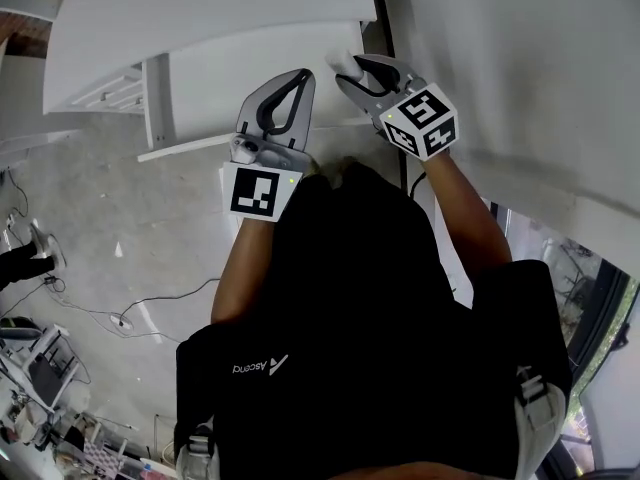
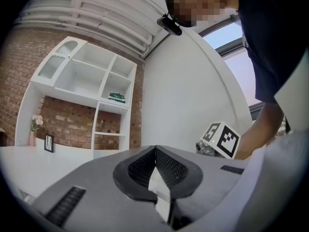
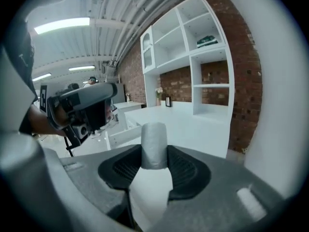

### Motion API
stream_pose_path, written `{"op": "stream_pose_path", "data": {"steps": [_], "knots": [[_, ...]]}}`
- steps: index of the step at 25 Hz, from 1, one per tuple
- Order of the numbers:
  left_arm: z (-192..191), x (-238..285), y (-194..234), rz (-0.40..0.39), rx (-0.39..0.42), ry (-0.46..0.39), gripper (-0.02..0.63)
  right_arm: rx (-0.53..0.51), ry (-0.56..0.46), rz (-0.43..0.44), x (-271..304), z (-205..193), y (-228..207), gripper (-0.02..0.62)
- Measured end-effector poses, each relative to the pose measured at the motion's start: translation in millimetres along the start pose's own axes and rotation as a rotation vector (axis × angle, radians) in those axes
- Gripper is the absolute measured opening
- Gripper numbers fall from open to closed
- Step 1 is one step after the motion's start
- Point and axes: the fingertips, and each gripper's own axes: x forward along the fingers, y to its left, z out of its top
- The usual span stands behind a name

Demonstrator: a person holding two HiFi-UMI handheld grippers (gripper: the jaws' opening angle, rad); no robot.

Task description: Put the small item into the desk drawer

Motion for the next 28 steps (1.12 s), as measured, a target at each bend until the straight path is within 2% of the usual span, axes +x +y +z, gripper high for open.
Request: {"op": "stream_pose_path", "data": {"steps": [5,12,22,28], "knots": [[-6.4,5.6,19.5,0.055,-0.039,0.009,-0.002,-0.020,0.143,0.005,36.2,-29.9,-19.6,0.166],[-10.1,14.2,29.1,0.099,-0.037,0.027,-0.002,-0.102,0.347,0.020,72.6,-72.7,-38.0,0.166],[-18.7,20.1,41.1,0.143,-0.049,0.043,-0.002,-0.151,0.577,0.042,115.7,-121.6,-54.1,0.167],[-23.5,15.8,47.2,0.160,-0.059,0.054,-0.002,-0.175,0.669,0.048,127.9,-141.6,-55.0,0.167]]}}
